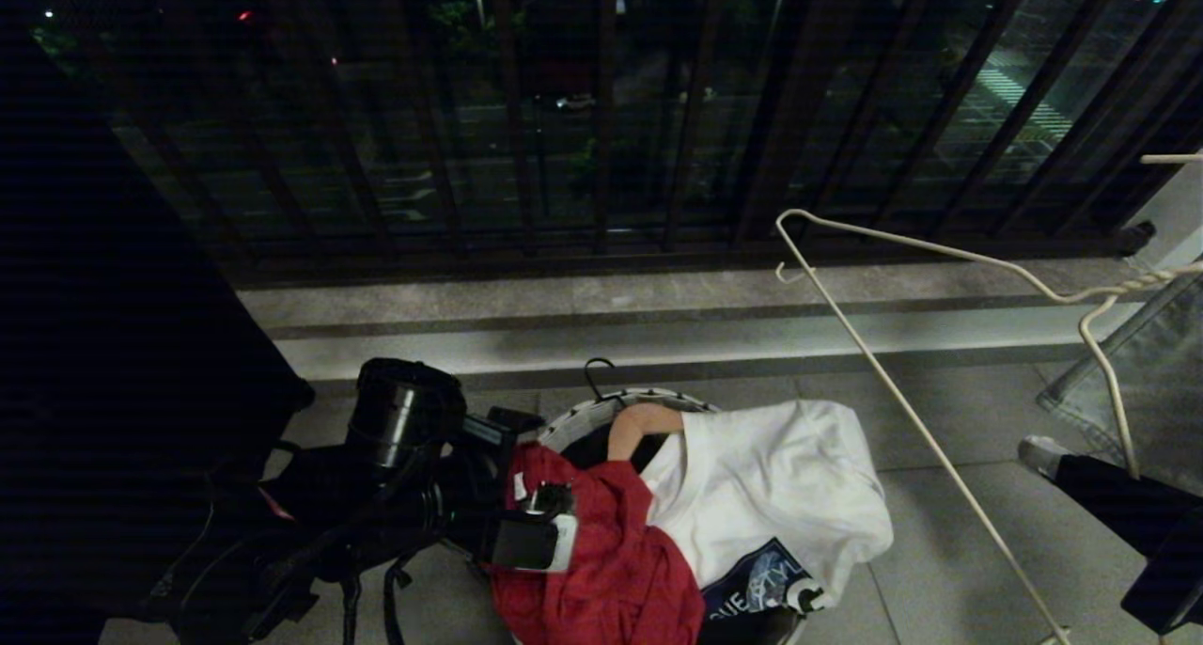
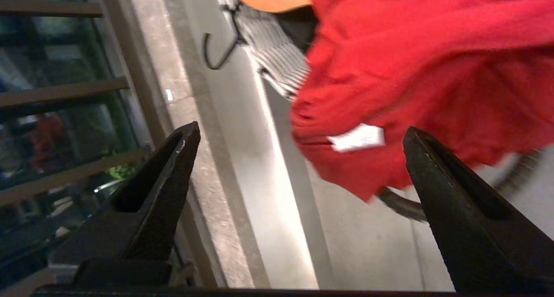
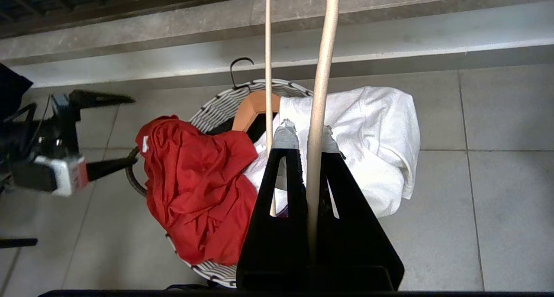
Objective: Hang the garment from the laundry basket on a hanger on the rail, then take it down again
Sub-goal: Pick up clothes from the basket
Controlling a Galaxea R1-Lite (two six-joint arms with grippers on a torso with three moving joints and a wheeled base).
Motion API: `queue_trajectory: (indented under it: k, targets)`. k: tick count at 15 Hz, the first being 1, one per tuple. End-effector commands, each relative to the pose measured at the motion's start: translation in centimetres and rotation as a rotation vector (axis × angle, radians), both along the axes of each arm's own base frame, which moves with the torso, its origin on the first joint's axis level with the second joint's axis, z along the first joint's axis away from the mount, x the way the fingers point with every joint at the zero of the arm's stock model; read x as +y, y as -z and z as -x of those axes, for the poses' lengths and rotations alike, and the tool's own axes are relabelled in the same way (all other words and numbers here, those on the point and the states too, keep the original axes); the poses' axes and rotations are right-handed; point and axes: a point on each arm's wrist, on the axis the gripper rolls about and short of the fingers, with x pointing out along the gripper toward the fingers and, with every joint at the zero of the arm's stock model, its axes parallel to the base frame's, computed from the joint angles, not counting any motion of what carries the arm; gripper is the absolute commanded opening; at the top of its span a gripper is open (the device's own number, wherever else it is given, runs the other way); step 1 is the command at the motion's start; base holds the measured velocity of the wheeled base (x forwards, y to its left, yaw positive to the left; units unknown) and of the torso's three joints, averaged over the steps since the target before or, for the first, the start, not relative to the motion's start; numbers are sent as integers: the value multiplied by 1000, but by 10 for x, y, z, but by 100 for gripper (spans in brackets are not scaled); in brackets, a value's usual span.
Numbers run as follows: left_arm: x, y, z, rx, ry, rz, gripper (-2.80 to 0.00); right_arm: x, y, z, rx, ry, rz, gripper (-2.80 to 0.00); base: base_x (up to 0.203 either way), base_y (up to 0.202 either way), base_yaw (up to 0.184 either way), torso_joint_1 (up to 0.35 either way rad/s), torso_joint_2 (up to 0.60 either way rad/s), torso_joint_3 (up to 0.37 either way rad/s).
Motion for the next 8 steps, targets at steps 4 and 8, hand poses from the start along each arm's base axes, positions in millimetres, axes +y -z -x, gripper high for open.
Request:
queue_trajectory:
  k: [4,8]
  targets:
    - [0,12,0,26,3,-28,0,0,-1,0,-3,2,-5,-280,0,0,0,0,0,0]
    - [-7,27,-9,57,3,-51,0,0,-1,0,-4,2,-6,-280,0,0,0,0,0,0]
